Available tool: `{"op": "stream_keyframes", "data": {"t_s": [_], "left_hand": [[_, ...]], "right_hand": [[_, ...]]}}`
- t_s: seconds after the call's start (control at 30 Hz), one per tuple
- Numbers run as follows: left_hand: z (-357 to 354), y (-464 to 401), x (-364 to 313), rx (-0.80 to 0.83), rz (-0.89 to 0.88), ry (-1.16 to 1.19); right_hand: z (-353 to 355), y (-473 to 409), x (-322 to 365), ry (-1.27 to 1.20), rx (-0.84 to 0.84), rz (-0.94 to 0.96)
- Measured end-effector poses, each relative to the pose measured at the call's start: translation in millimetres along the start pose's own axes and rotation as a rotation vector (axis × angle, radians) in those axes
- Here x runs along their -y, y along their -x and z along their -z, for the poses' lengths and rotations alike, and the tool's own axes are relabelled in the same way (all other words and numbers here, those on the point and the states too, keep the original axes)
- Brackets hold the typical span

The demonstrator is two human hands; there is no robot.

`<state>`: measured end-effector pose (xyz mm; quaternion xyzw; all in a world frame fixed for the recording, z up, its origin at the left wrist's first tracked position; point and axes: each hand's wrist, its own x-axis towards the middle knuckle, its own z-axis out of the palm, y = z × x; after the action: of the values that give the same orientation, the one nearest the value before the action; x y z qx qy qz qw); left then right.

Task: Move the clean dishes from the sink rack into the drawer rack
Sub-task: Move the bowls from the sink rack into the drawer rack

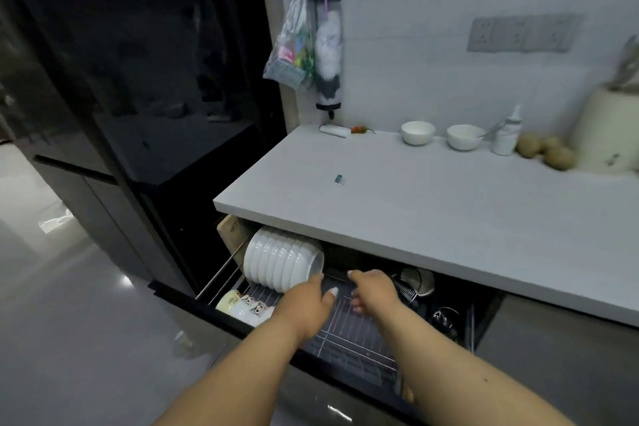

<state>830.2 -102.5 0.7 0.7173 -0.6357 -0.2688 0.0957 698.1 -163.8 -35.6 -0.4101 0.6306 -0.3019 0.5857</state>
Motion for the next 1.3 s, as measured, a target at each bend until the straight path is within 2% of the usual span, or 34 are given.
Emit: {"op": "stream_keyframes", "data": {"t_s": [0.3, 0.57, 1.0, 1.13, 1.3], "left_hand": [[-39.6, -24.1, -121.0, 0.062, -0.257, -0.011], [-107.4, -32.5, -269.1, 0.225, -0.409, 0.042], [-263.1, 17.4, -508.0, 0.459, -0.836, -0.182], [-312.5, 50.9, -560.6, 0.561, -0.942, -0.234], [-367.3, 92.4, -605.3, 0.642, -1.050, -0.279]], "right_hand": [[128.6, 25.4, 6.2, -0.180, -0.201, 0.036], [297.2, 55.9, -18.0, -0.240, -0.483, 0.069], [557.2, 144.8, -126.9, -0.403, -1.041, -0.030], [618.4, 193.0, -175.3, -0.466, -1.256, -0.091], [684.8, 259.5, -225.2, -0.409, -1.535, -0.247]]}}
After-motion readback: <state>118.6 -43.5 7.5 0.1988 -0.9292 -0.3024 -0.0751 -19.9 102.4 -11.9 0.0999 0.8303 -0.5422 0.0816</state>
